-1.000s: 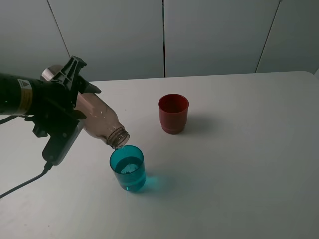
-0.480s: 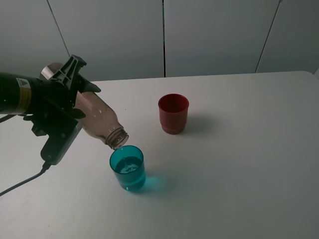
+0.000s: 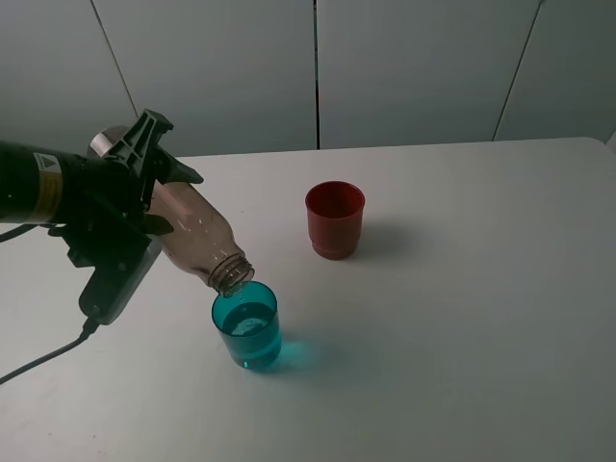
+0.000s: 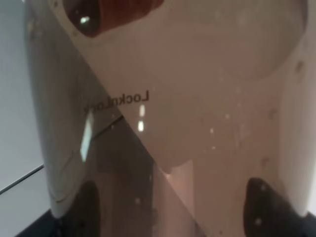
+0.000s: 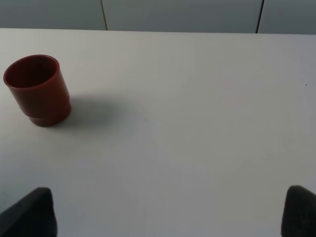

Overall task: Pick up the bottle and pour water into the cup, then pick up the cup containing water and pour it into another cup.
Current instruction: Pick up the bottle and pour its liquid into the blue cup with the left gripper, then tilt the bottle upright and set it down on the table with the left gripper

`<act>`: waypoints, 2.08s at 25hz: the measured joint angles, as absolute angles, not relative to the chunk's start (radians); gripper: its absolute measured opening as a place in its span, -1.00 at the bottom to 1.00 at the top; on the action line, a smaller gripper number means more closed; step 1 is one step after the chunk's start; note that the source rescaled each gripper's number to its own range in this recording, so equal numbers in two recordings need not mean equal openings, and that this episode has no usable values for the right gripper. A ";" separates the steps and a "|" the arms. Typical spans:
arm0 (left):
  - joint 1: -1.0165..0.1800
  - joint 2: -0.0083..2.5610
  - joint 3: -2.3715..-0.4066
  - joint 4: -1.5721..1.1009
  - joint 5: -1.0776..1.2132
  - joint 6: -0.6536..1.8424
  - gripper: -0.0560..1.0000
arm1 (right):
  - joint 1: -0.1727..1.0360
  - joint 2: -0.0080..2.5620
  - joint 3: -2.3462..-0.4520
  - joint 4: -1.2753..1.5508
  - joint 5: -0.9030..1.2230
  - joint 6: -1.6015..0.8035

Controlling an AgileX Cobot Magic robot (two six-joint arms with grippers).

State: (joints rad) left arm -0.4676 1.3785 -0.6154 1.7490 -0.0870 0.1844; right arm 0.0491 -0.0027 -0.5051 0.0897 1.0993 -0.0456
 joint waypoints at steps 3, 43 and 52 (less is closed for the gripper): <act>-0.468 1.379 -0.615 1.749 -0.101 0.124 -0.31 | 0.049 -0.003 -0.505 0.090 1.099 -0.046; -0.043 1.946 -0.638 0.566 -1.172 -0.081 -0.31 | 0.049 -0.003 -0.505 0.090 1.099 -0.046; -0.041 2.186 -0.776 0.543 -1.191 -0.039 -0.31 | 0.049 -0.003 -0.505 0.090 1.099 -0.046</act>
State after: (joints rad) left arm -0.0409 2.1856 -0.7756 0.5425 -1.1913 -0.0387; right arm 0.0491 -0.0027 -0.5051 0.0897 1.0993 -0.0456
